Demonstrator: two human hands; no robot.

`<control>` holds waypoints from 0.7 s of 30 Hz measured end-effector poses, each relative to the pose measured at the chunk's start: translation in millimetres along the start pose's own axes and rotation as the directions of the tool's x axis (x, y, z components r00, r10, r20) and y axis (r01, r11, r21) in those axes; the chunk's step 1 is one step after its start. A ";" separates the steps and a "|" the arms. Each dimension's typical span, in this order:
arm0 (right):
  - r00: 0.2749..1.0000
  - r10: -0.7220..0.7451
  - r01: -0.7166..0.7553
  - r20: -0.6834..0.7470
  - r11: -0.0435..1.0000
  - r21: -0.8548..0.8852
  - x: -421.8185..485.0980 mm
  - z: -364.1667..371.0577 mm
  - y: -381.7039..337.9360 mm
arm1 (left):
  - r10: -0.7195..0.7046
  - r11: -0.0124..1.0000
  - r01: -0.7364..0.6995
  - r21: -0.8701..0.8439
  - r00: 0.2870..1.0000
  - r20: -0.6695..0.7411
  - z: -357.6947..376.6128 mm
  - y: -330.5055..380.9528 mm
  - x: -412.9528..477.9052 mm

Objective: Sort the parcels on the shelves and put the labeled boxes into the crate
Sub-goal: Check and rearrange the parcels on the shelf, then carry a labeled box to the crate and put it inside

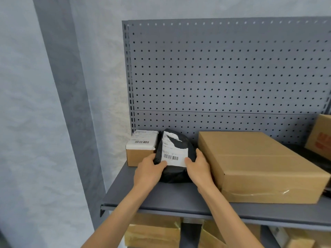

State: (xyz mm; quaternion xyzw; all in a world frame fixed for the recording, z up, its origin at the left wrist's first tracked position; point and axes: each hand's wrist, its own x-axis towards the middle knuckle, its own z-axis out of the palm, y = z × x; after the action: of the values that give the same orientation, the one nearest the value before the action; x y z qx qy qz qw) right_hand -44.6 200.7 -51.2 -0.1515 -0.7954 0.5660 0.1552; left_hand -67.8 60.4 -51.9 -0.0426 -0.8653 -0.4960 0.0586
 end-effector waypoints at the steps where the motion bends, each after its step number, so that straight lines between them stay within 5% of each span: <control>1: 1.000 -0.023 0.023 -0.002 1.000 -0.005 -1.6 0.8 -4.0 | 0.001 0.999 0.000 0.052 1.000 -0.010 -1.8 2.2 0.1; 10: 0.978 -0.205 0.205 -0.036 0.979 -0.007 -7.8 -37.5 -65.9 | 0.263 0.960 -0.223 0.171 0.930 -0.259 -20.4 34.5 4.5; 21: 0.954 -0.208 0.130 -0.214 0.936 -0.326 -27.5 -140.5 -47.4 | 0.375 0.926 -0.369 -0.083 0.923 0.084 41.4 74.9 -2.5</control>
State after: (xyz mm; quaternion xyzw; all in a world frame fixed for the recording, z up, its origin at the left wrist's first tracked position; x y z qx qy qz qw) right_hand 35.9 294.2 35.3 -0.1732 -0.8587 0.3962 0.2752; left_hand -58.0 133.9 -9.0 -0.2323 -0.8265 -0.5013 0.1076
